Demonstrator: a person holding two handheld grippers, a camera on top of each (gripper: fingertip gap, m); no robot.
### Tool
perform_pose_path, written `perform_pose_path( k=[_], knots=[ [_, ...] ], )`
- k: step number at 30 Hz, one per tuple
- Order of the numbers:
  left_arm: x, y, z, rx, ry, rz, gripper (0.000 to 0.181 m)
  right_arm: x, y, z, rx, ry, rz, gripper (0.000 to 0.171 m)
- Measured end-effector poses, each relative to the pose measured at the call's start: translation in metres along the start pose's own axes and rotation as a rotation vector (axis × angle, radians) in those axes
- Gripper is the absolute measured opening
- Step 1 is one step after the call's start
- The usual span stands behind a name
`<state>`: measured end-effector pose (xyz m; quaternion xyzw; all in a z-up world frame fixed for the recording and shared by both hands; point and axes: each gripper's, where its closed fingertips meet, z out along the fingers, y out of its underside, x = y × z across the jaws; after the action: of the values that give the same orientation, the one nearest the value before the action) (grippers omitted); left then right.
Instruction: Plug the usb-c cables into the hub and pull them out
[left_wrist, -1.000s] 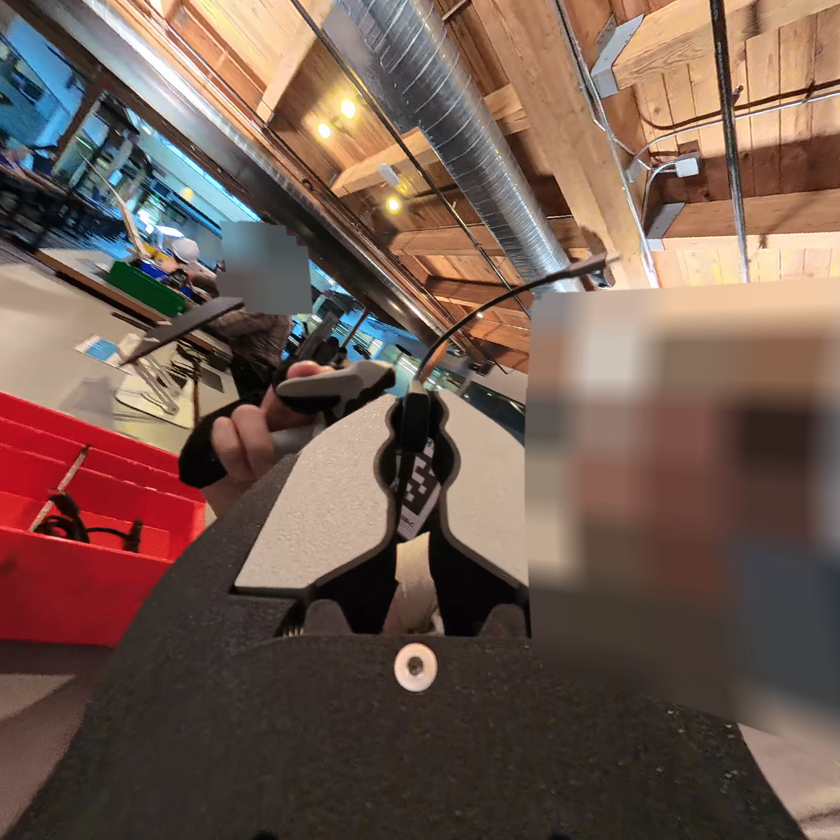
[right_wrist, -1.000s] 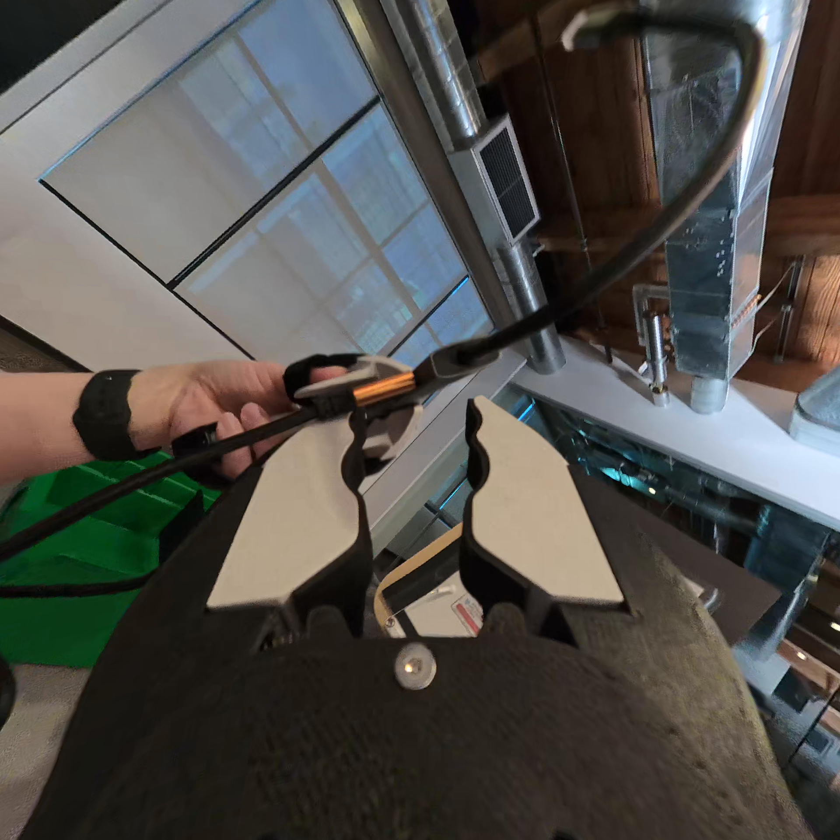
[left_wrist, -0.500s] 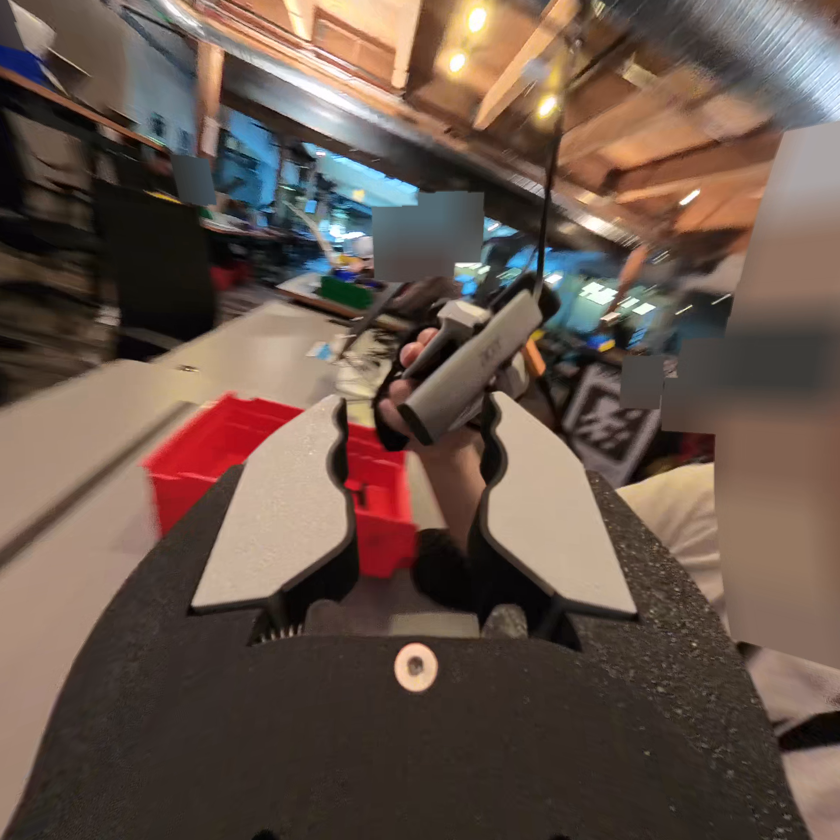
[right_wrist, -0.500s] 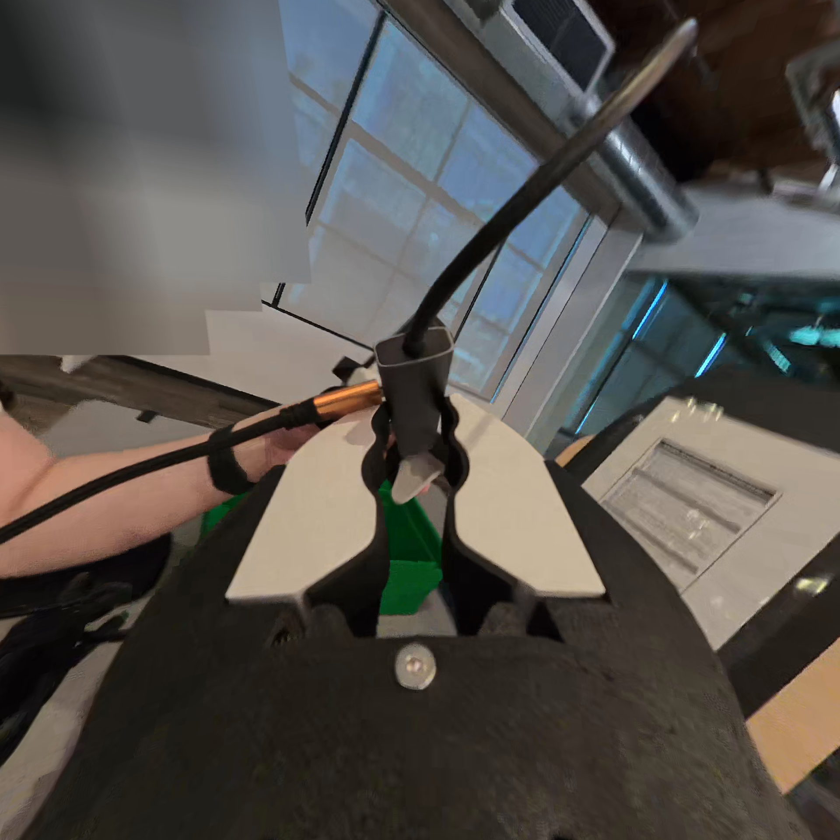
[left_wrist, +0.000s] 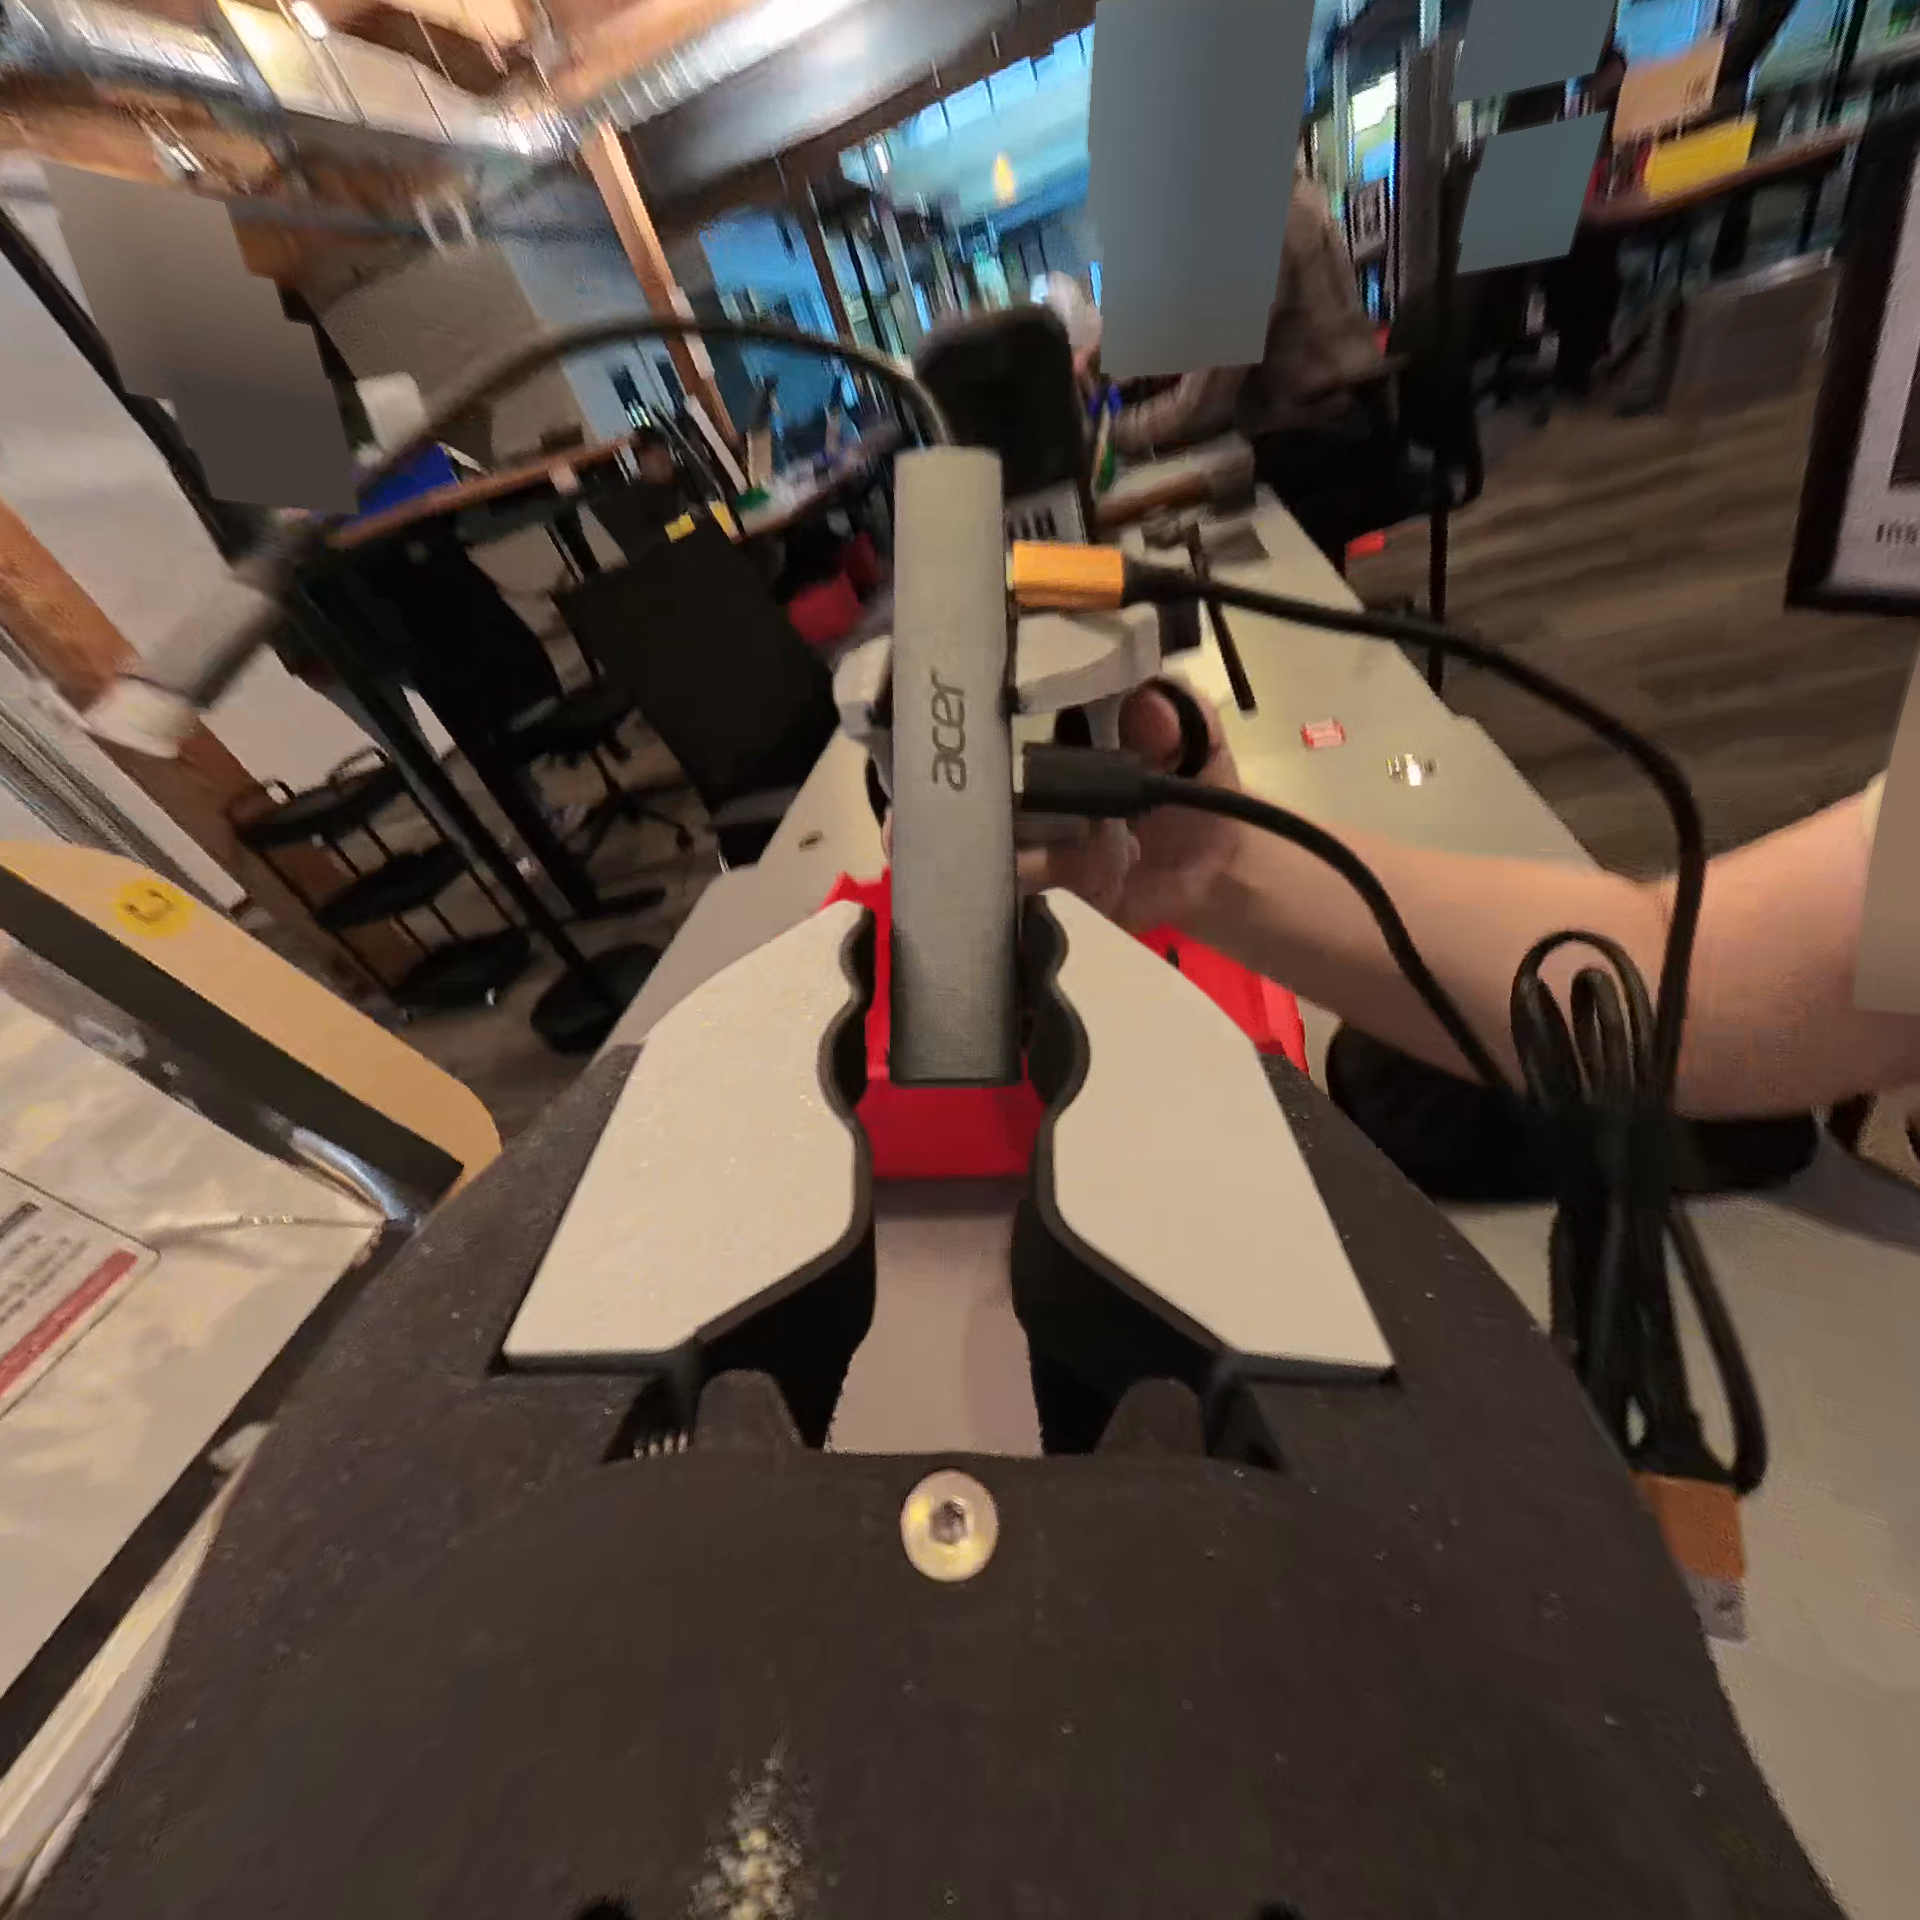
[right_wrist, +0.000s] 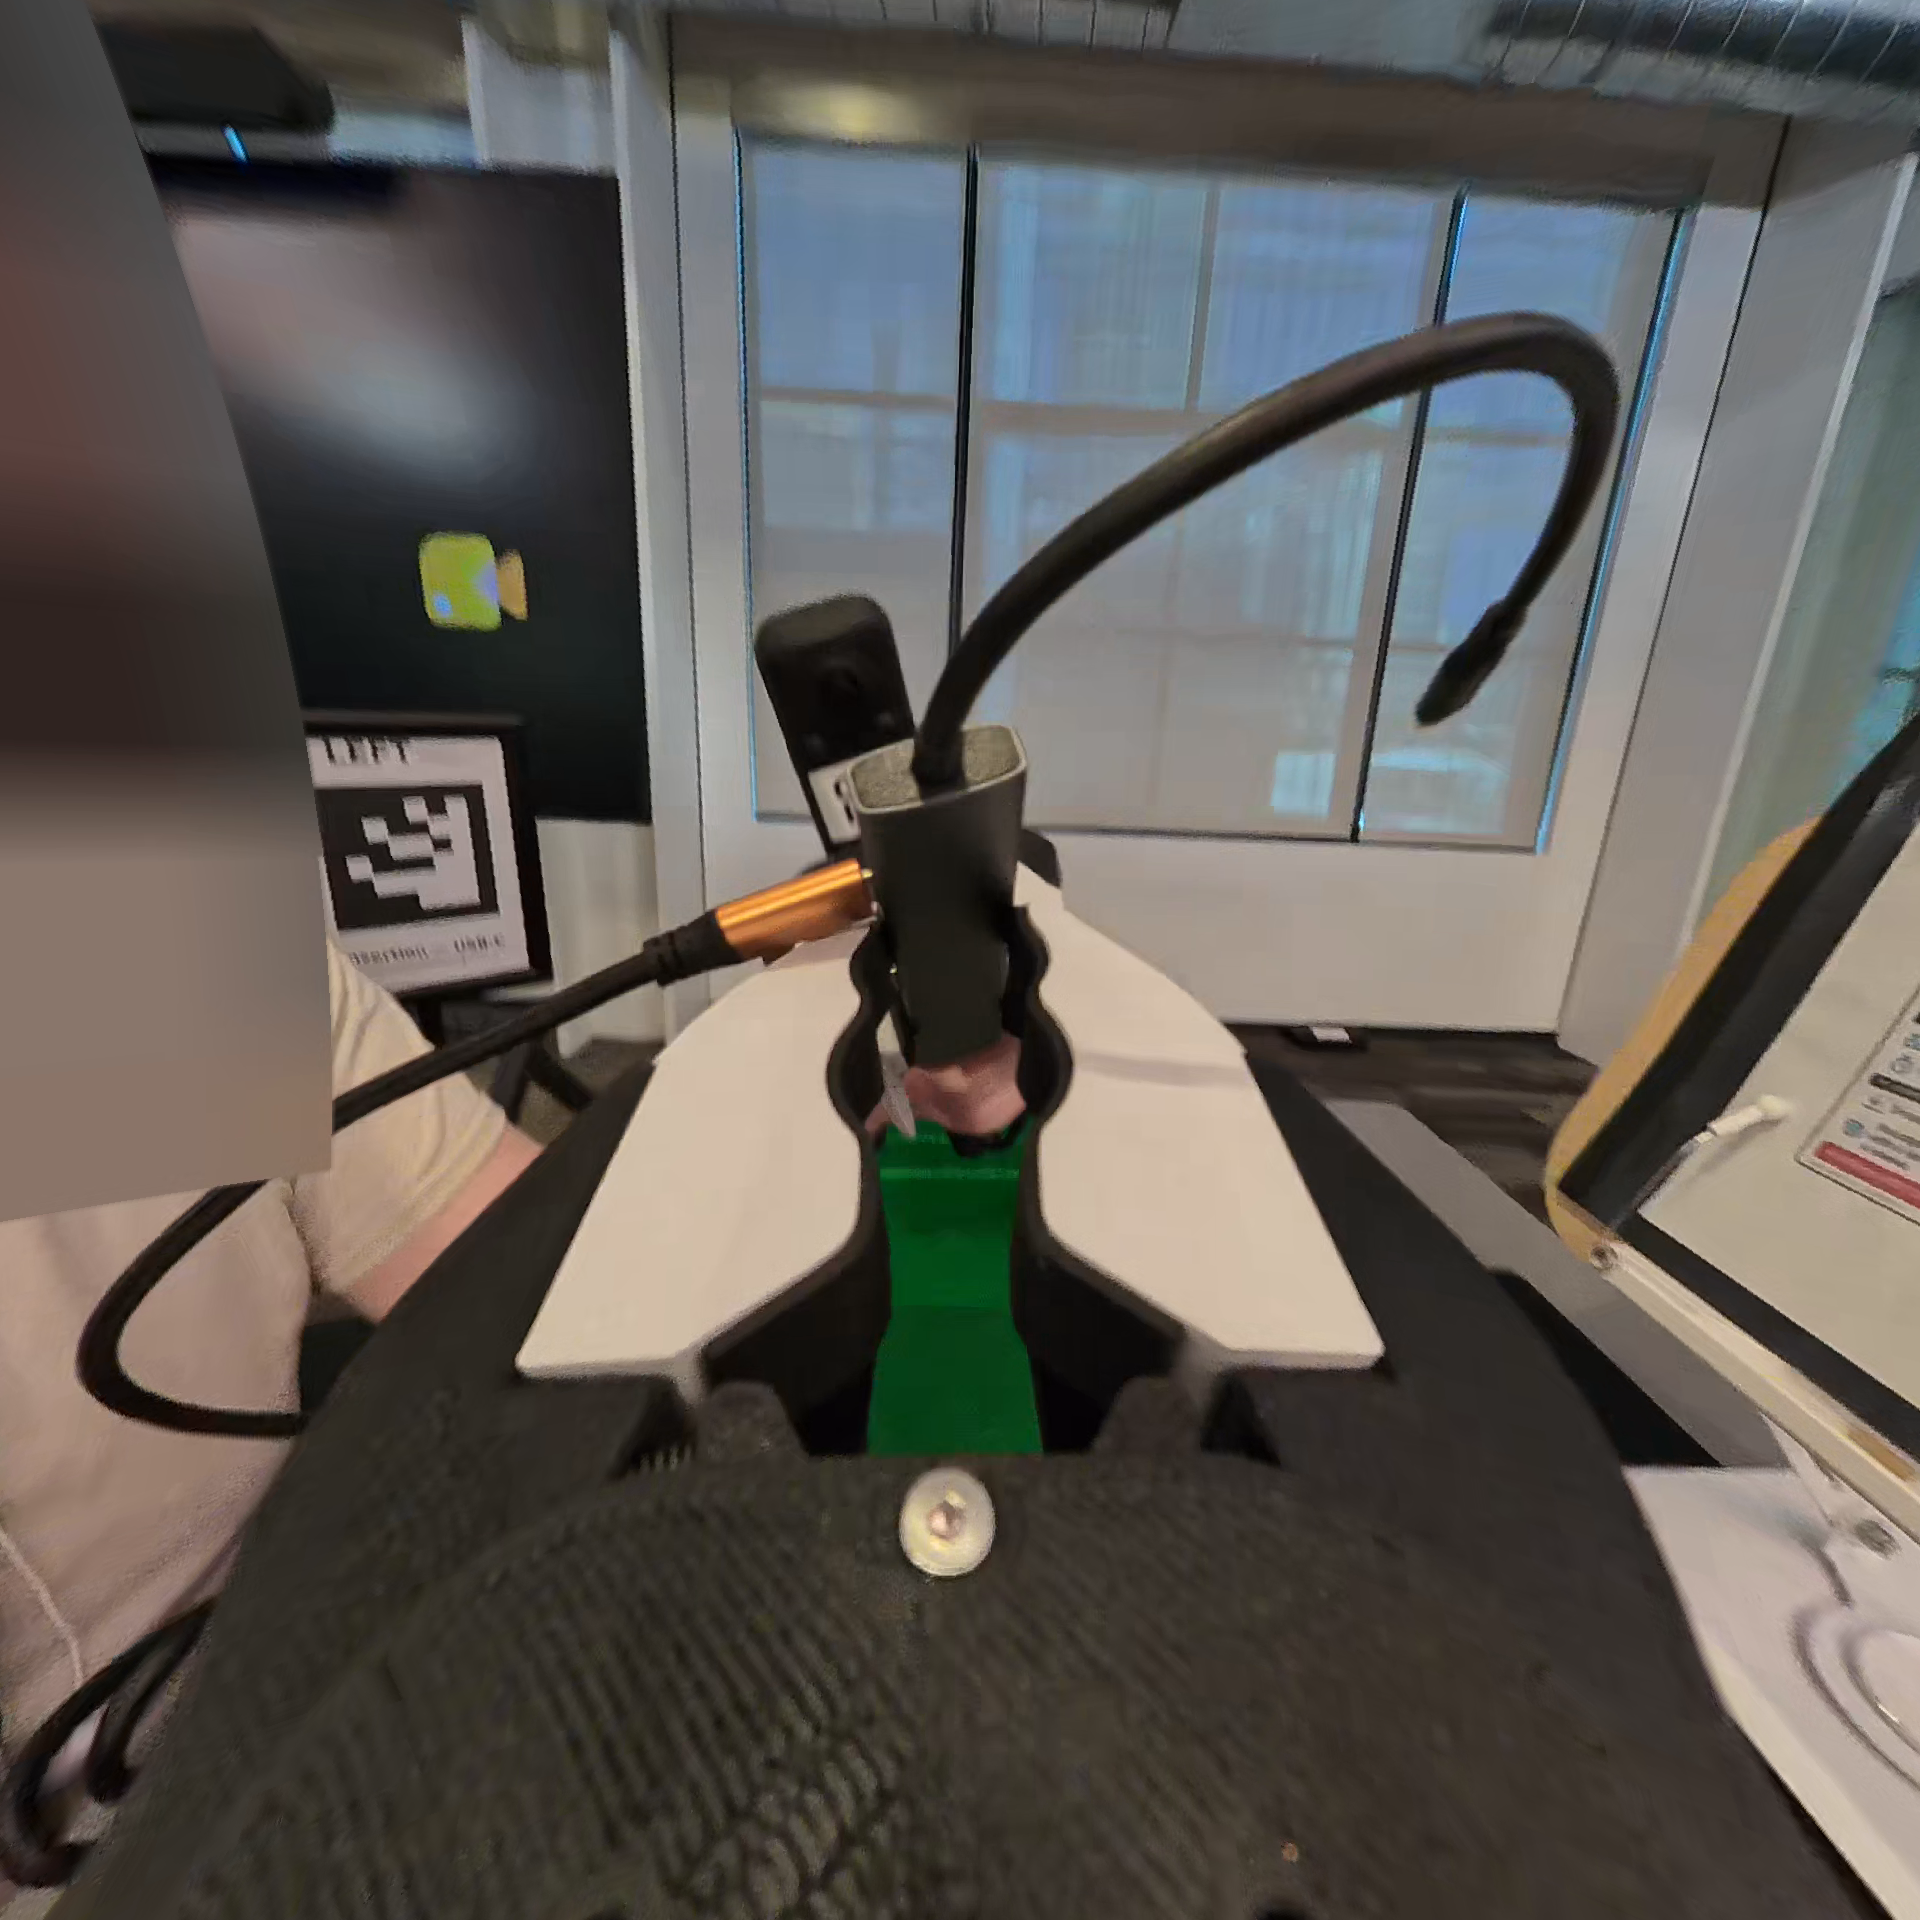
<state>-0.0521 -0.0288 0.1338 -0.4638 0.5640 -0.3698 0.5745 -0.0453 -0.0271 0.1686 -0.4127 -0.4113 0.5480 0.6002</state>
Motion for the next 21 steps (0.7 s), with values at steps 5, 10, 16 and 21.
perform_pose_path(
  k=[5, 10, 16, 21],
  knots=[
    [-0.004, -0.006, 0.005, 0.100, -0.001, -0.047, 0.026, 0.007, -0.006, 0.000, 0.151, -0.034, 0.081, 0.023],
    [-0.007, -0.014, 0.009, 0.189, -0.012, -0.084, 0.023, 0.009, -0.011, 0.000, 0.270, -0.046, 0.110, 0.022],
    [-0.016, -0.018, 0.009, 0.215, -0.075, -0.106, 0.023, 0.018, -0.013, -0.003, 0.309, 0.002, 0.115, 0.022],
    [-0.036, -0.014, 0.001, 0.176, -0.232, -0.082, 0.023, 0.041, -0.010, -0.012, 0.257, 0.230, -0.029, 0.025]
  ],
)
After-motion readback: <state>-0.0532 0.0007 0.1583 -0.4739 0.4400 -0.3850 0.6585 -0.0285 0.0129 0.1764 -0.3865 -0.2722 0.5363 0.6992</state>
